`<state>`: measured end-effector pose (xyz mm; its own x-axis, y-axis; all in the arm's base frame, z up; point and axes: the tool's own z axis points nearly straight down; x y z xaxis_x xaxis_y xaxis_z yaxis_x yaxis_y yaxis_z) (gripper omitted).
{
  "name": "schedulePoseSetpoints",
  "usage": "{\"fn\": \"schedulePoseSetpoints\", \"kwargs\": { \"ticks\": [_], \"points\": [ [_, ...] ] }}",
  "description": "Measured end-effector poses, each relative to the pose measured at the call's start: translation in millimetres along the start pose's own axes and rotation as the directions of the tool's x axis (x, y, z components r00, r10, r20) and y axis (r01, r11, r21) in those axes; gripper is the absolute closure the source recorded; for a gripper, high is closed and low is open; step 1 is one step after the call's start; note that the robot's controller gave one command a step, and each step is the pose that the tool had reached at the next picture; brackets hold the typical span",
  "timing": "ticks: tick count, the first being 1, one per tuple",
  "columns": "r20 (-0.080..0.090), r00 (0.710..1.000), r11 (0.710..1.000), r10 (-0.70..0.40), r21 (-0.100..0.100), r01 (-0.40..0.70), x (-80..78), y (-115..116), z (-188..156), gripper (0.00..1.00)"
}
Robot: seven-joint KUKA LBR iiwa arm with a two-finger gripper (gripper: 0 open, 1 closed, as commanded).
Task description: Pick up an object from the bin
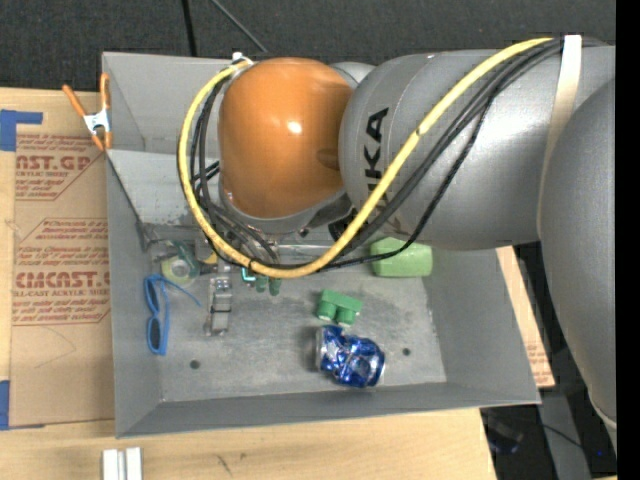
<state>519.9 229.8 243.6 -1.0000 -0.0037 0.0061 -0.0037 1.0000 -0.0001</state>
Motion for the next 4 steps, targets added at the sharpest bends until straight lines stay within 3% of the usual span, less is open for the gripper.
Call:
{"fn": "schedulePoseSetpoints", "kwargs": {
  "ticks": [1,2,3,4],
  "points": [
    [0.001,0.987,0.987,0.159,0.001,-0.159,-27.0,5.4,106.9,0.00],
    [0.008,0.986,0.986,-0.166,0.000,0.166,-41.3,18.3,174.4,0.00],
    [0.003,0.959,0.959,-0.284,0.002,0.284,23.9,17.4,174.4,0.00],
    [0.006,0.959,0.959,-0.282,0.000,0.282,22.7,17.8,174.3,1.00]
  ]
}}
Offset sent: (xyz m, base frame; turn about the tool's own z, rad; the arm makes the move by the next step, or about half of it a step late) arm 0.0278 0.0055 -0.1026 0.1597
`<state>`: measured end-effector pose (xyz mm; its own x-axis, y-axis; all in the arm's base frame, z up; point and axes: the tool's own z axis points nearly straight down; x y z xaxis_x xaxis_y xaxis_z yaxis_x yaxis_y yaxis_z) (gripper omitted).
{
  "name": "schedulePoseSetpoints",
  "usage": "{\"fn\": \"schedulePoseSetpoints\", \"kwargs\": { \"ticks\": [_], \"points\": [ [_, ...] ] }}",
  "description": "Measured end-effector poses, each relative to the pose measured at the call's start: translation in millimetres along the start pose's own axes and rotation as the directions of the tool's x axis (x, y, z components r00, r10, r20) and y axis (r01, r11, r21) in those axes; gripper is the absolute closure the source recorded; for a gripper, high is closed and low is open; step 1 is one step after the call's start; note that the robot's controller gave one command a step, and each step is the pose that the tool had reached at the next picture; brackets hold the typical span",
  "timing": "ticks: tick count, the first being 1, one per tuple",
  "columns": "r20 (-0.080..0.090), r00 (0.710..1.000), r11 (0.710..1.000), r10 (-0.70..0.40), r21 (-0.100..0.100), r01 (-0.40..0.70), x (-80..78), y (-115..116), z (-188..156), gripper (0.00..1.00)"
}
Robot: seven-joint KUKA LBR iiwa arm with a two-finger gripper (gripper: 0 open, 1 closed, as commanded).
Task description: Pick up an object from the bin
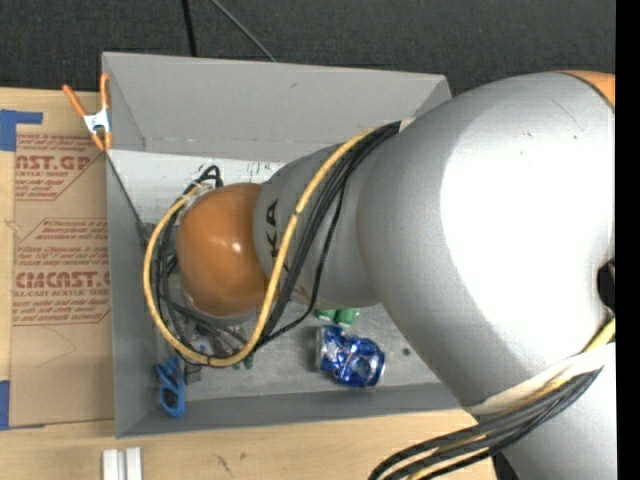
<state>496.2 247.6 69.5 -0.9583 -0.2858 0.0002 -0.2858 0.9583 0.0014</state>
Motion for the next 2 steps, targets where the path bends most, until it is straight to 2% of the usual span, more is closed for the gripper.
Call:
{"fn": "schedulePoseSetpoints", "kwargs": {
  "ticks": [1,2],
  "points": [
    [0.003,1.000,1.000,-0.019,0.001,0.019,14.1,-6.7,-34.2,1.00],
    [0.009,0.999,0.999,-0.044,0.000,0.044,19.0,-8.8,-136.5,1.00]
  ]
}}
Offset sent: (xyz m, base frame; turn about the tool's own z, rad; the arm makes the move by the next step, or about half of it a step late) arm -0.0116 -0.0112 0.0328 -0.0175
